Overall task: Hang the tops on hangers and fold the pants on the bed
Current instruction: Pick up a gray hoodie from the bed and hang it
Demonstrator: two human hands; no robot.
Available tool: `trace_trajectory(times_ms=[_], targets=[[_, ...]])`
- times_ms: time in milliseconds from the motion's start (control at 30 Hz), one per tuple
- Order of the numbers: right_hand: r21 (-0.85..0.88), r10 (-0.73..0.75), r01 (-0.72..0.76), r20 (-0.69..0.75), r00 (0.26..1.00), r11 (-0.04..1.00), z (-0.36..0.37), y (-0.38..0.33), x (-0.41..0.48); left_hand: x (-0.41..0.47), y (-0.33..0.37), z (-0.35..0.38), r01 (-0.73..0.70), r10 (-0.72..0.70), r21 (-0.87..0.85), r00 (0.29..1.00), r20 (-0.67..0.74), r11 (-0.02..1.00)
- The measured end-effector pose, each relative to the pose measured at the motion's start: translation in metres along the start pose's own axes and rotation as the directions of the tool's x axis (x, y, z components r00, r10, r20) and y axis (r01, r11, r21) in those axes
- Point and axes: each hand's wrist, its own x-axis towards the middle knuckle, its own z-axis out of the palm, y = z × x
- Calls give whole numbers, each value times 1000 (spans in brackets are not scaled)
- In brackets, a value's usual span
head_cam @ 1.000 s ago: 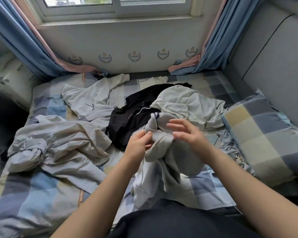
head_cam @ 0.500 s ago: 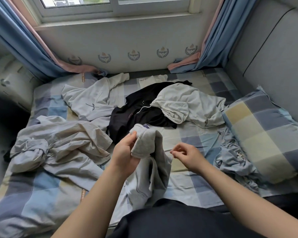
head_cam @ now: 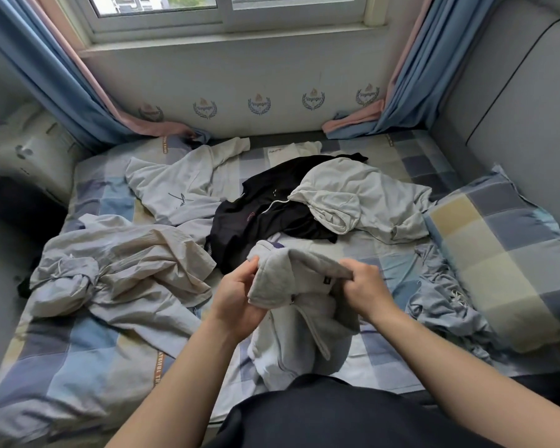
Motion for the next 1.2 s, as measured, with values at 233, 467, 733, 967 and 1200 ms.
trace_trajectory(times_ms=[233, 467, 733, 967, 1200], targets=[[158, -140, 145, -40, 989, 977, -63, -54, 20, 14, -4, -7, -77, 417, 729, 859, -298, 680], [183, -247, 197, 319, 915, 963, -93, -104, 18, 12, -13, 39, -324, 291, 935, 917, 273, 144], [-328, -79, 147, 212, 974, 933, -83, -49, 19, 23, -4, 47, -220, 388, 904, 919, 67, 366], [-142, 88, -86, 8, 996, 986, -76, 6, 13, 33, 4, 26, -160, 493, 982, 865, 90, 100], [0, 160, -162, 135, 978, 987, -81, 12, 14, 39, 3, 14, -20, 235, 908, 968, -87, 419]])
